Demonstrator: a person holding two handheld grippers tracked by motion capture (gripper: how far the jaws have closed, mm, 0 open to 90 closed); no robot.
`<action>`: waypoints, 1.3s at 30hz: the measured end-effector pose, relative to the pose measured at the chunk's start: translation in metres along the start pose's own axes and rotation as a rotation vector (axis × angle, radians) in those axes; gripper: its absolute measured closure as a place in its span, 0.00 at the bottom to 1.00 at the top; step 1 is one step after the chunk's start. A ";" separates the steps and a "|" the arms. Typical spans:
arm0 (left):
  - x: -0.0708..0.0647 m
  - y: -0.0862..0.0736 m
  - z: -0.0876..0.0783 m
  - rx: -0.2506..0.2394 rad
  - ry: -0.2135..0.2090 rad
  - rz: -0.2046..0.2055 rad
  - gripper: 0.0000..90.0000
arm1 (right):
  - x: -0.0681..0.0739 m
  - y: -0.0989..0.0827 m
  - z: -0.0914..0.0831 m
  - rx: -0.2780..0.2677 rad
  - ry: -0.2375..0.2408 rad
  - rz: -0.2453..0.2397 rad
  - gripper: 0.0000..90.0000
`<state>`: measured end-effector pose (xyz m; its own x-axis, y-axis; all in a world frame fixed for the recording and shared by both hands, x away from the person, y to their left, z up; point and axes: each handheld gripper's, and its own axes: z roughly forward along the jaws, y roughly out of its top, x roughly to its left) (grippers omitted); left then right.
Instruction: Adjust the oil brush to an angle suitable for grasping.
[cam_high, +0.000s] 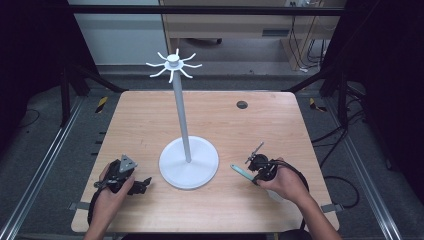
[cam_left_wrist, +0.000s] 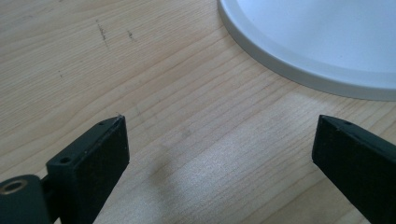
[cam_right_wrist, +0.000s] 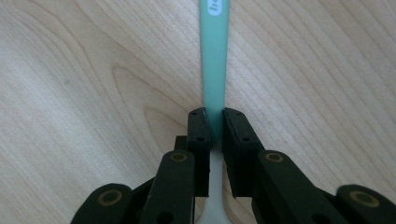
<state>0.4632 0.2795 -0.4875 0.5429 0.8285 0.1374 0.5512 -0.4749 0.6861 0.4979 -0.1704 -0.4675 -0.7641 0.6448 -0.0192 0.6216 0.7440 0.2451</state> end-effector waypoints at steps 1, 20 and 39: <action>0.000 0.000 0.000 0.000 0.000 0.000 0.04 | 0.001 0.000 -0.001 0.001 0.013 0.007 0.91; 0.000 0.000 0.000 0.002 0.000 0.000 0.04 | -0.017 -0.007 -0.044 -0.166 -0.025 0.083 0.91; 0.001 0.000 -0.001 0.000 0.003 -0.003 0.04 | -0.021 -0.003 -0.085 -0.379 -0.042 0.112 0.91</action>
<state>0.4631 0.2804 -0.4871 0.5395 0.8306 0.1379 0.5527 -0.4729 0.6862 0.4972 -0.2015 -0.3854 -0.6826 0.7308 -0.0100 0.5870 0.5563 0.5881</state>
